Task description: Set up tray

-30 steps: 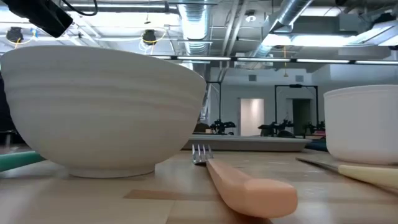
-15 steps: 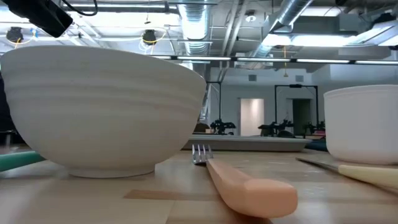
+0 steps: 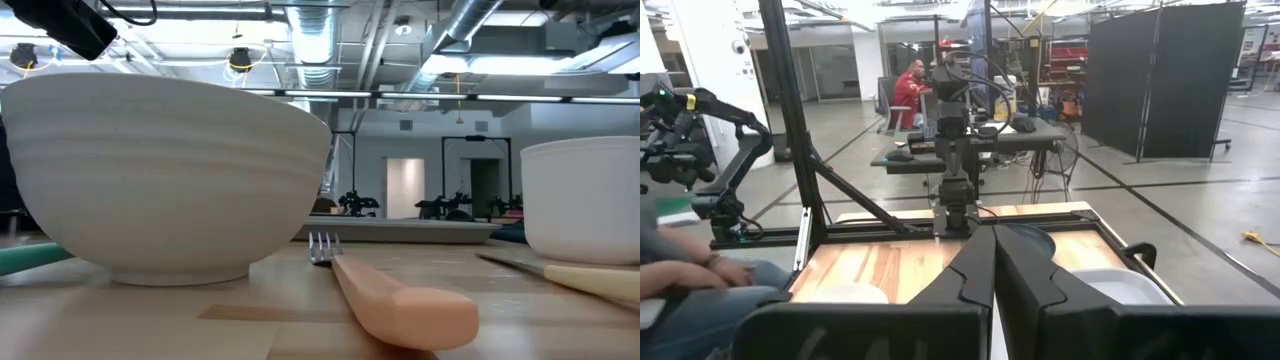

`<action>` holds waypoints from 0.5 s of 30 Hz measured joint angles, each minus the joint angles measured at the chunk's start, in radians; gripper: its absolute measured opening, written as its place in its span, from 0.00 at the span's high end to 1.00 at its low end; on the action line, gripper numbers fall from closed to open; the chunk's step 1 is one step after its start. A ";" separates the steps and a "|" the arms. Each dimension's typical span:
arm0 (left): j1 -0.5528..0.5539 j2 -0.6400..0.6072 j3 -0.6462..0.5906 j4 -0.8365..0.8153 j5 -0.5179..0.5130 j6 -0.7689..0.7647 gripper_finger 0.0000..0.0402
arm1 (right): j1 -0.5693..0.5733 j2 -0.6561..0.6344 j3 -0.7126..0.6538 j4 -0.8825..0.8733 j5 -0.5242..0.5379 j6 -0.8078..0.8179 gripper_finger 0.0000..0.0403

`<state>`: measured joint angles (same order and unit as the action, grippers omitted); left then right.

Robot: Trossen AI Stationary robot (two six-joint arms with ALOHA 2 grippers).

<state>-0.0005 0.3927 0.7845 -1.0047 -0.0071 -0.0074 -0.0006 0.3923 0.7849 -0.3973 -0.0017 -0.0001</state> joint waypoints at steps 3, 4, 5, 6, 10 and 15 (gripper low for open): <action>0.000 0.000 0.000 0.000 0.000 0.006 1.00 | 0.000 0.000 0.000 0.000 0.000 0.000 1.00; 0.000 0.000 0.000 0.000 0.000 0.008 1.00 | 0.000 0.000 0.000 0.000 0.000 0.000 1.00; 0.000 0.000 0.000 0.000 0.000 0.008 1.00 | 0.000 0.000 0.000 0.000 0.000 0.000 1.00; 0.000 0.000 0.000 0.000 0.000 0.006 1.00 | 0.000 0.000 0.000 0.000 0.000 0.000 1.00; 0.000 0.000 0.000 0.000 0.000 0.001 1.00 | 0.000 0.000 0.000 0.000 0.000 0.000 1.00; 0.000 0.000 0.000 0.000 0.000 0.006 1.00 | 0.000 0.000 0.000 0.000 0.000 0.000 1.00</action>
<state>-0.0003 0.3925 0.7845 -1.0050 -0.0073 -0.0013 -0.0006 0.3923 0.7849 -0.3969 -0.0016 0.0000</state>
